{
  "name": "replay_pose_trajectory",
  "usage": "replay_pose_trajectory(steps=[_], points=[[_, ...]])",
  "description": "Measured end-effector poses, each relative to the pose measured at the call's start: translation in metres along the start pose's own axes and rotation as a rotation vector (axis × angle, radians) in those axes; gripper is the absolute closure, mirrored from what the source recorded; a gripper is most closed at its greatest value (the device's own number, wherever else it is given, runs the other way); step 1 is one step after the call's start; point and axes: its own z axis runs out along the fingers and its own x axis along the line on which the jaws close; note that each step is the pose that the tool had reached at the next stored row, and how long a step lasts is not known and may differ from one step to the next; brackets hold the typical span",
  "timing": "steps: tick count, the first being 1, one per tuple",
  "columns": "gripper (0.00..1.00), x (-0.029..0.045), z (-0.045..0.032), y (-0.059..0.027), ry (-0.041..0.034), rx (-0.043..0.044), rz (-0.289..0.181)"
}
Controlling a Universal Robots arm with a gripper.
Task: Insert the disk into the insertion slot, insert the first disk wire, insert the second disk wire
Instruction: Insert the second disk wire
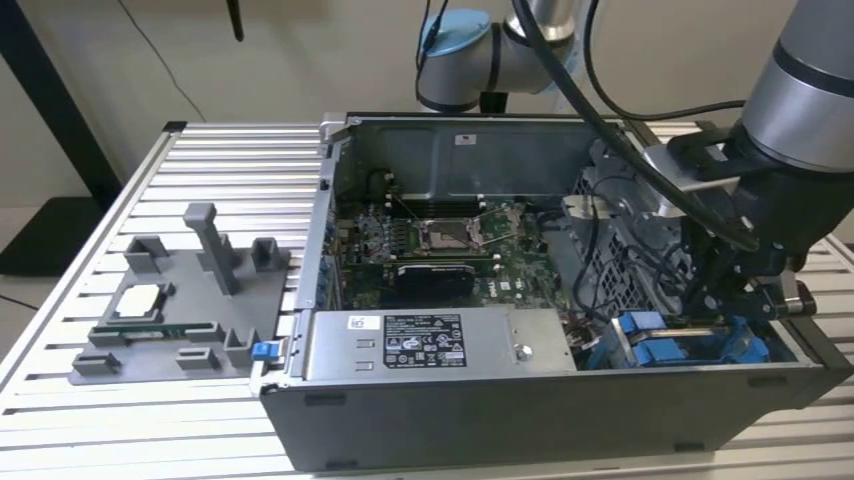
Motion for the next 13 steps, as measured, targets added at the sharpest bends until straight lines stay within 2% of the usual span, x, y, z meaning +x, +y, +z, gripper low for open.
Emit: replay_pose_trajectory(steps=[13], points=[[1.00,-0.0001,0.0027,-0.0008,0.0003,0.0002,0.002]])
